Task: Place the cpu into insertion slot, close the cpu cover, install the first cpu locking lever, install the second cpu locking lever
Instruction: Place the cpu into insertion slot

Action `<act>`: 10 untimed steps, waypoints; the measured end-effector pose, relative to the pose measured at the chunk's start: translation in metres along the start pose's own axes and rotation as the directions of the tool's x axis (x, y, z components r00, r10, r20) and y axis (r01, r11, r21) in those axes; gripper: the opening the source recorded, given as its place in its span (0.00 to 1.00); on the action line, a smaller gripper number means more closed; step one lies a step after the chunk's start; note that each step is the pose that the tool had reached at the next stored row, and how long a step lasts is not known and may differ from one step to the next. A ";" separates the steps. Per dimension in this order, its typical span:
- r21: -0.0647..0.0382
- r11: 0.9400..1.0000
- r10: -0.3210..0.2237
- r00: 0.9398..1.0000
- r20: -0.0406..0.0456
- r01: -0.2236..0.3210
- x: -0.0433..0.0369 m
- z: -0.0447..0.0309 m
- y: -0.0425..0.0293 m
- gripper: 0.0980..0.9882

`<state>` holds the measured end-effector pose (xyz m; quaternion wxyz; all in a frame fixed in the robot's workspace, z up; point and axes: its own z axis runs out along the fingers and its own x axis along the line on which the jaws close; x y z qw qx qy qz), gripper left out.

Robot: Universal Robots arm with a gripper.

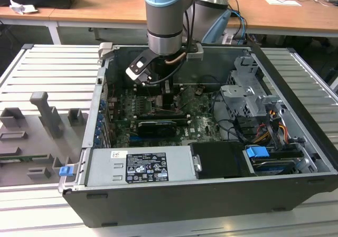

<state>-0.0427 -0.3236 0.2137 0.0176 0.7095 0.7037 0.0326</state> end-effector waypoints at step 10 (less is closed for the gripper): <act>0.002 1.000 0.002 1.000 0.002 -0.002 0.0047 0.0148 0.0013 0.50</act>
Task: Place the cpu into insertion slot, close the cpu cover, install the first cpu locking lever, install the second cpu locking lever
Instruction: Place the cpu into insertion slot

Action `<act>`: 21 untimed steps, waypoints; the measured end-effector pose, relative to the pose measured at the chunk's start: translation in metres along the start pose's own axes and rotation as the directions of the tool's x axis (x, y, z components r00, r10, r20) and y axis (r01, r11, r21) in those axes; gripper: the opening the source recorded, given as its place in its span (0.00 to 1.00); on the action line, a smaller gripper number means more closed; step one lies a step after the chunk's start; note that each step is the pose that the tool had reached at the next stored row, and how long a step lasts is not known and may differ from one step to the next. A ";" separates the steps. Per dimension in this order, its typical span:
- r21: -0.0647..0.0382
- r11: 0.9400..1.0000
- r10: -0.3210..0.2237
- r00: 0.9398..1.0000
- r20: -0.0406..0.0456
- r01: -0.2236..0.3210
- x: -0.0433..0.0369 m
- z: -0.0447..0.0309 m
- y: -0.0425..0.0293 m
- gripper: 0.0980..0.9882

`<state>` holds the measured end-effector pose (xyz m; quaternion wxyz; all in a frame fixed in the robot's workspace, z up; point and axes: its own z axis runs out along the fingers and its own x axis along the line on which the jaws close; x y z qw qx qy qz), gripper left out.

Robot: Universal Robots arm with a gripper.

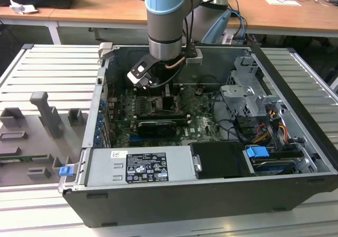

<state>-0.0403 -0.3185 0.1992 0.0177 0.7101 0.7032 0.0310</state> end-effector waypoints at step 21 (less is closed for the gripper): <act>0.000 1.000 0.005 1.000 0.000 -0.005 -0.0003 -0.0004 0.0003 0.58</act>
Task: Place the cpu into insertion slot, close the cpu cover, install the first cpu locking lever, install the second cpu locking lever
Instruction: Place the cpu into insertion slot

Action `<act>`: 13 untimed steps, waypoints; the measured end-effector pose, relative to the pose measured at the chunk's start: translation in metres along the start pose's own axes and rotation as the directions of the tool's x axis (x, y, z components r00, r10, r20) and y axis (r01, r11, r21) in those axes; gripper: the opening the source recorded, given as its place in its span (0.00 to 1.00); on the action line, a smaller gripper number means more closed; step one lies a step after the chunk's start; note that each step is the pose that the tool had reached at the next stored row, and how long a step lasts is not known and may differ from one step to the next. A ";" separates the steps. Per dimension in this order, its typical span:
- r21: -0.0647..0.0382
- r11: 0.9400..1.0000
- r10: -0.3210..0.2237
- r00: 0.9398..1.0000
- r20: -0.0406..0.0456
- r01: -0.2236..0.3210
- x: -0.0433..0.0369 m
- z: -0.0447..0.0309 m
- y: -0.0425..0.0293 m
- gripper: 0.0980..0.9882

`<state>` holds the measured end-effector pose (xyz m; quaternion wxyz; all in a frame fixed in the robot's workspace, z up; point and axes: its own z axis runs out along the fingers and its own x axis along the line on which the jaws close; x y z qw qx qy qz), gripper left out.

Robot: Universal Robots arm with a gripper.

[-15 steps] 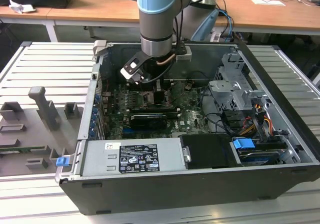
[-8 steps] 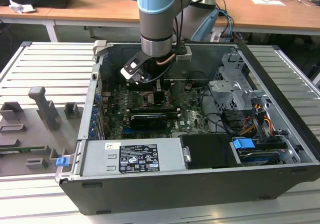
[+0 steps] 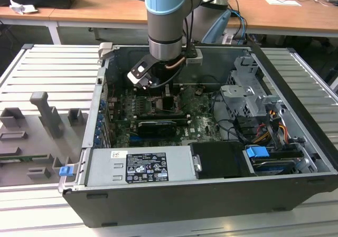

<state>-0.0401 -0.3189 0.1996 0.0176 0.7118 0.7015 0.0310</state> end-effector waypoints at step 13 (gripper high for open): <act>0.001 1.000 0.000 1.000 0.000 0.000 0.0003 -0.0145 0.0010 0.07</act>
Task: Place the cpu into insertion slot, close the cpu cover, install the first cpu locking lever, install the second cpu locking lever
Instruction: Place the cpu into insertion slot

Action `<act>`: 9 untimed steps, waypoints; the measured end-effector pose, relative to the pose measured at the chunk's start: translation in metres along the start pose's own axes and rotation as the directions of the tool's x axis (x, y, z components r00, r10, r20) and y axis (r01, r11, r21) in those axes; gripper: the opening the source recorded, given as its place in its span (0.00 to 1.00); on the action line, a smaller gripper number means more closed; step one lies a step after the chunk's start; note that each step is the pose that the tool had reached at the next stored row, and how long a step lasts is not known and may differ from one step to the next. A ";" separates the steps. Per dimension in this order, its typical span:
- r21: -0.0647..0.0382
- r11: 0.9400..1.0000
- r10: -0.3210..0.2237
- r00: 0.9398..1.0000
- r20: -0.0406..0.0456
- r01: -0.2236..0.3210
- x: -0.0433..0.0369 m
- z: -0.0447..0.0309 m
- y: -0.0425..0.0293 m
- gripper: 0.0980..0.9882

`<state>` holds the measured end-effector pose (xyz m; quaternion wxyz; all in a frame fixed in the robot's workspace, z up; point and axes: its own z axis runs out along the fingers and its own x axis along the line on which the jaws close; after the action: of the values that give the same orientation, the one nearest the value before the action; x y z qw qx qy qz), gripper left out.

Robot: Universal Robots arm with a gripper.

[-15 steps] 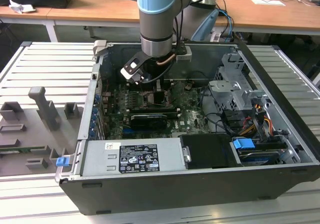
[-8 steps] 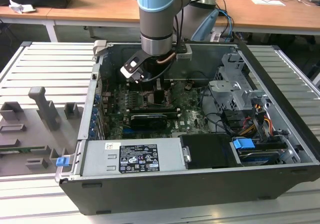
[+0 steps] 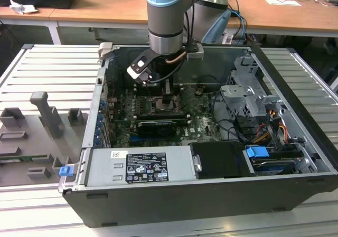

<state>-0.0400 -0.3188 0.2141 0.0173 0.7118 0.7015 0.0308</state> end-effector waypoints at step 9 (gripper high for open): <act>0.000 1.000 0.000 1.000 0.000 0.000 0.0001 -0.0033 0.0002 0.01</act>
<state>-0.0400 -0.3188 0.2174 0.0173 0.7119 0.7014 0.0308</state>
